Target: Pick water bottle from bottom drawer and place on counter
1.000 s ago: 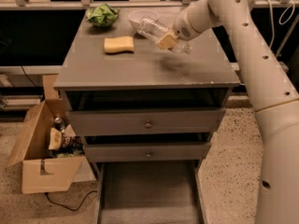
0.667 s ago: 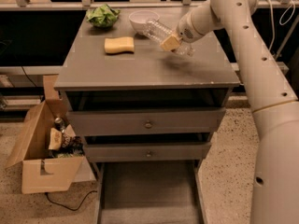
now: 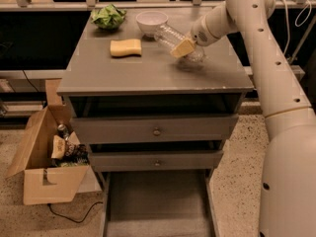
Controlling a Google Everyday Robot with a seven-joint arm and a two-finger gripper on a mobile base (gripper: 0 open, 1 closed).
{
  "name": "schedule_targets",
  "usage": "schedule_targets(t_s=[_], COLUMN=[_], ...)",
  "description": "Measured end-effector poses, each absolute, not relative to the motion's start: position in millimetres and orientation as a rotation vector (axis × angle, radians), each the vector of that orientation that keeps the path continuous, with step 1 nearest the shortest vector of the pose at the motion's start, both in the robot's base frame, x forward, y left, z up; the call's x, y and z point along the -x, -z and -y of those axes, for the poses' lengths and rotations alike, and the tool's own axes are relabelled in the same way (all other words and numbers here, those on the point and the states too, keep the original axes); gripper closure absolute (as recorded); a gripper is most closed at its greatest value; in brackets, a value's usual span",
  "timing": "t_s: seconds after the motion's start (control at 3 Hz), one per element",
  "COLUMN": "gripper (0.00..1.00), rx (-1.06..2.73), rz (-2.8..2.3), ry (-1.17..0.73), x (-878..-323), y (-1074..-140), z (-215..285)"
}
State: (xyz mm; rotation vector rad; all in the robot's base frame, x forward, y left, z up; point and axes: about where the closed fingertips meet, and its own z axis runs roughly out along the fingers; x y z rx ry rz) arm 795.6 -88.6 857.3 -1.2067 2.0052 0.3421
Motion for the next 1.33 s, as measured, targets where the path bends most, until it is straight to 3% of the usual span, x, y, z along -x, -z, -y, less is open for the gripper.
schedule_targets(t_s=[0.33,1.33], gripper=[0.0,0.0], rx=[1.199,1.111], rz=[-2.021,-1.928], ry=[-0.353,-0.296], x=[-797.3,-783.0], y=[-852.7,-907.1], z=[92.1,131.2])
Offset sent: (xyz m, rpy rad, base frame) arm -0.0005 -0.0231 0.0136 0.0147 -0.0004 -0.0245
